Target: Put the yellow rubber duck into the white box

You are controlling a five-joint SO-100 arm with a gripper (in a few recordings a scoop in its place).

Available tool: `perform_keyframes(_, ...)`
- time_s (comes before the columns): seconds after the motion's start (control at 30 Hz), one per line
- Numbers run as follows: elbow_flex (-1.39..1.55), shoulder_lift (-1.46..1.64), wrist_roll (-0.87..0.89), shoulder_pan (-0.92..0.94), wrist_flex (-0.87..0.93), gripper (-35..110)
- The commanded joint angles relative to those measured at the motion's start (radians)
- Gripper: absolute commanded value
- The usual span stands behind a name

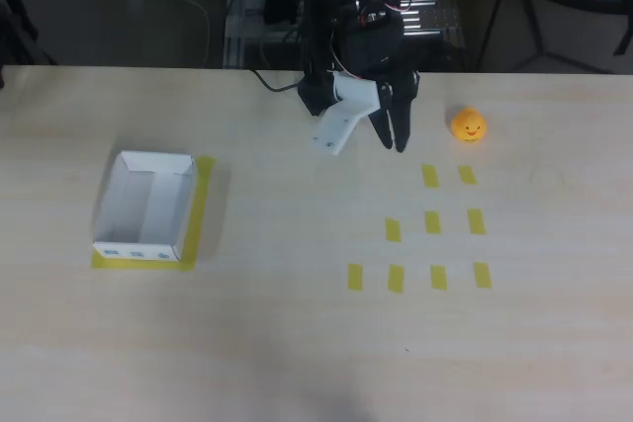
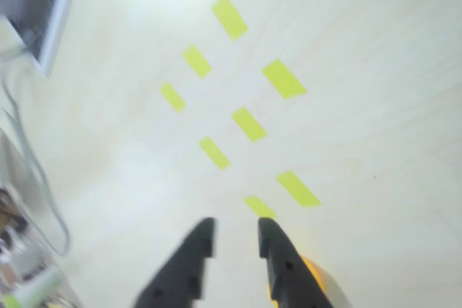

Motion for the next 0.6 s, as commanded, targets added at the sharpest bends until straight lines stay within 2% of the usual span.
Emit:
perform_keyframes(0.0,-0.011,0.002,-0.055,-0.101,0.023,26)
perform_keyframes(0.07,0.008,-0.009,-0.080,-0.138,0.037,35)
perform_keyframes(0.3,0.028,-0.078,-0.120,-0.313,0.140,51)
perform_keyframes(0.57,-0.006,-0.150,-0.153,-0.472,0.245,59)
